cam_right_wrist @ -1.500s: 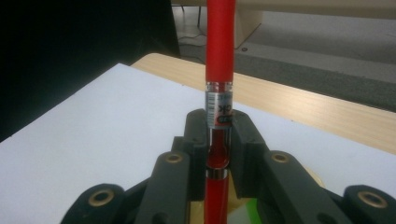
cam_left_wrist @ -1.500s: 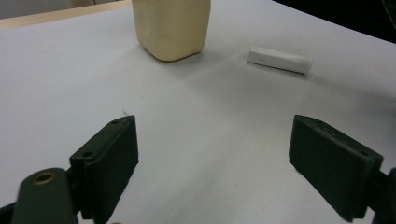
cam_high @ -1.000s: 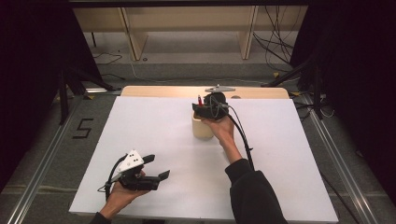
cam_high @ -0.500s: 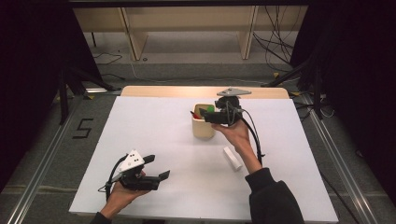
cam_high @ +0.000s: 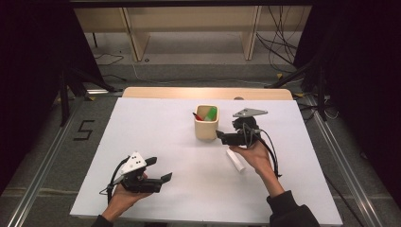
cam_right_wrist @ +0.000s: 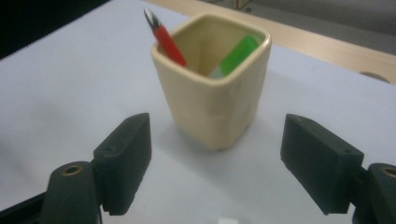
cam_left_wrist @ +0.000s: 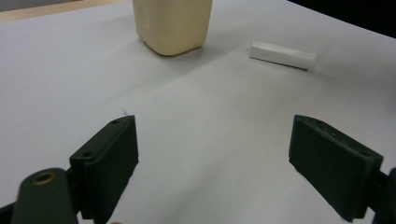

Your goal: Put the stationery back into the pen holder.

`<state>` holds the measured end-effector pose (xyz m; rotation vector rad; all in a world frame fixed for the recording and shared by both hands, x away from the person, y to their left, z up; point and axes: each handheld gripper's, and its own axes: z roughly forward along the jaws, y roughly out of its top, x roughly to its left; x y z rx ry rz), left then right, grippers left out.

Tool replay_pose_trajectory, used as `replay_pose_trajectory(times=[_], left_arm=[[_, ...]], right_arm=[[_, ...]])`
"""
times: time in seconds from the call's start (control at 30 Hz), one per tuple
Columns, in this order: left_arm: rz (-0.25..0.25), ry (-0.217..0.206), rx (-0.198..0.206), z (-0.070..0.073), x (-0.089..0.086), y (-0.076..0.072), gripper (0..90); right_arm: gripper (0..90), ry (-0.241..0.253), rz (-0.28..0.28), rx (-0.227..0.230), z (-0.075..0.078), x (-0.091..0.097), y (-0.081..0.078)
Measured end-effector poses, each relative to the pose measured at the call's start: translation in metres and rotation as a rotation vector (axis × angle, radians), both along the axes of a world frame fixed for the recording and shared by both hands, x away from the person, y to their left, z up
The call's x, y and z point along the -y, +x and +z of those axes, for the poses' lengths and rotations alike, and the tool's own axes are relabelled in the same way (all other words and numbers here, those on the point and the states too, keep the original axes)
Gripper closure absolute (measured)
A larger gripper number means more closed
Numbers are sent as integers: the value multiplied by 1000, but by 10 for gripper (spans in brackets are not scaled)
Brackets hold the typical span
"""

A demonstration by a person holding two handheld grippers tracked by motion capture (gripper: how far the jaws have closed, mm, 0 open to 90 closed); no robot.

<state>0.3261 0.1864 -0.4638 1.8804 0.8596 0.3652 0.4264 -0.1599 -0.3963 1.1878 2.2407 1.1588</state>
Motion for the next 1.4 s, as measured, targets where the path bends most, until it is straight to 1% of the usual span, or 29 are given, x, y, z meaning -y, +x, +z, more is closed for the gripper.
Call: replay_pose_trajectory(times=[0.07, 0.17, 0.23, 0.3, 0.33, 0.53, 0.67, 1.0, 1.3, 1.4], left_arm=[[0, -1, 0, 0, 0, 0, 154], [-1, -2, -1, 0, 0, 0, 154], [-1, -3, -1, 0, 0, 0, 154], [-1, -4, -1, 0, 1, -1, 154], [-2, -3, 0, 0, 1, 0, 154], [-3, -6, -3, 0, 0, 0, 154], [-3, -4, 0, 0, 0, 0, 154], [-4, -4, -1, 0, -1, 0, 154], [-4, -5, -1, 0, 0, 0, 154], [-4, -5, 0, 0, 0, 0, 154]], right_arm=[[259, -18, 5, -9, -5, 2, -5], [266, -16, 4, -32, -12, 6, -12], [268, -30, 3, -51, -15, 8, -14], [273, -31, -7, -51, -17, 11, -16], [273, -31, -8, -60, -18, 13, -16], [294, -70, -10, -84, -28, 22, -23], [309, -86, -11, -106, -34, 26, -25], [334, -144, 16, -180, -48, 21, -32], [346, -180, -5, -247, -57, 25, -31], [353, -186, 2, -262, -59, 26, -31]])
